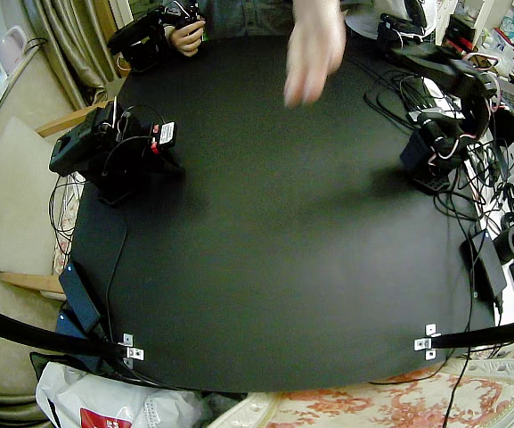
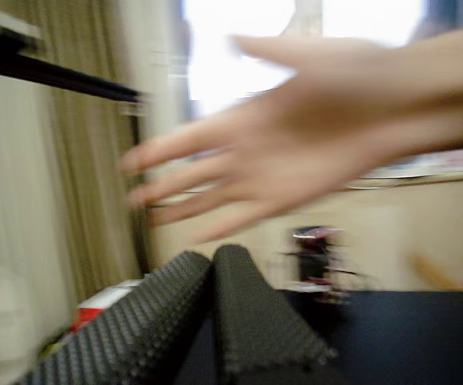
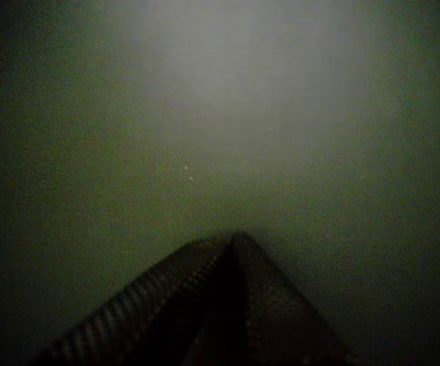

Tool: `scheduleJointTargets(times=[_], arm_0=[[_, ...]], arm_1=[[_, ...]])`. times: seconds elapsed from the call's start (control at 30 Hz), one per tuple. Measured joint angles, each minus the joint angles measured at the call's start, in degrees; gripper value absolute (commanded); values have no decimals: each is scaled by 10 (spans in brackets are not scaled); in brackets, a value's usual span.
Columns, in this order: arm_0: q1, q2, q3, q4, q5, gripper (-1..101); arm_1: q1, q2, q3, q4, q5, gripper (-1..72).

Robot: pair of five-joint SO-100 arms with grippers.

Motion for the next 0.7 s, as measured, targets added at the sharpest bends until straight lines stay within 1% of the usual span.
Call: scheduleJointTargets(times=[0.03, 0.07, 0.1, 0.13, 0.17, 0.2, 0.27, 0.3, 0.33, 0.37, 0.43, 0.47, 0.5, 0.53, 0.6, 0.63, 0.67, 0.7], arm_0=[[4, 2, 8, -5, -6, -2], [-38, 3, 38, -68, -54, -2], [-68, 4, 58, -118, -84, -2], [-121, -6, 83, -229, -133, -2], [-133, -17, 79, -283, -156, -2], [-136, -19, 68, -286, -158, -2], [-110, -60, 4, -200, -126, -2], [-95, -89, -42, -122, -105, -2], [-82, -112, -79, -3, -91, -2], [-83, -120, -84, 100, -88, -2], [-106, -56, -31, 38, -127, -2], [-122, -9, 11, -54, -137, -2], [-136, -11, 8, -105, -132, -2], [-120, -43, -33, -71, -112, -2], [-93, -127, -125, 79, -83, -2], [-80, -144, -140, 119, -78, -2], [-76, -135, -127, 154, -105, -2], [-91, -69, -57, 112, -135, -2]], arm_1=[[0, 0, 0, 0, 0, -3], [0, 0, 0, 0, 0, -3], [0, 0, 0, 0, 0, -3], [0, 0, 0, 0, 0, -3], [0, 0, 0, 0, 0, -3], [0, 0, 0, 0, 0, -3], [0, 0, 0, 0, 0, -3], [0, 0, 0, 0, 0, -3], [0, 0, 0, 0, 0, -3], [0, 0, 0, 0, 0, -3], [0, 0, 0, 0, 0, -3], [0, 0, 0, 0, 0, -3], [0, 0, 0, 0, 0, -3], [0, 0, 0, 0, 0, -3], [0, 0, 0, 0, 0, -3], [-5, 0, 0, 0, 0, -3], [-10, 0, 0, 0, 0, -3], [-7, 0, 0, 0, 0, -3]])
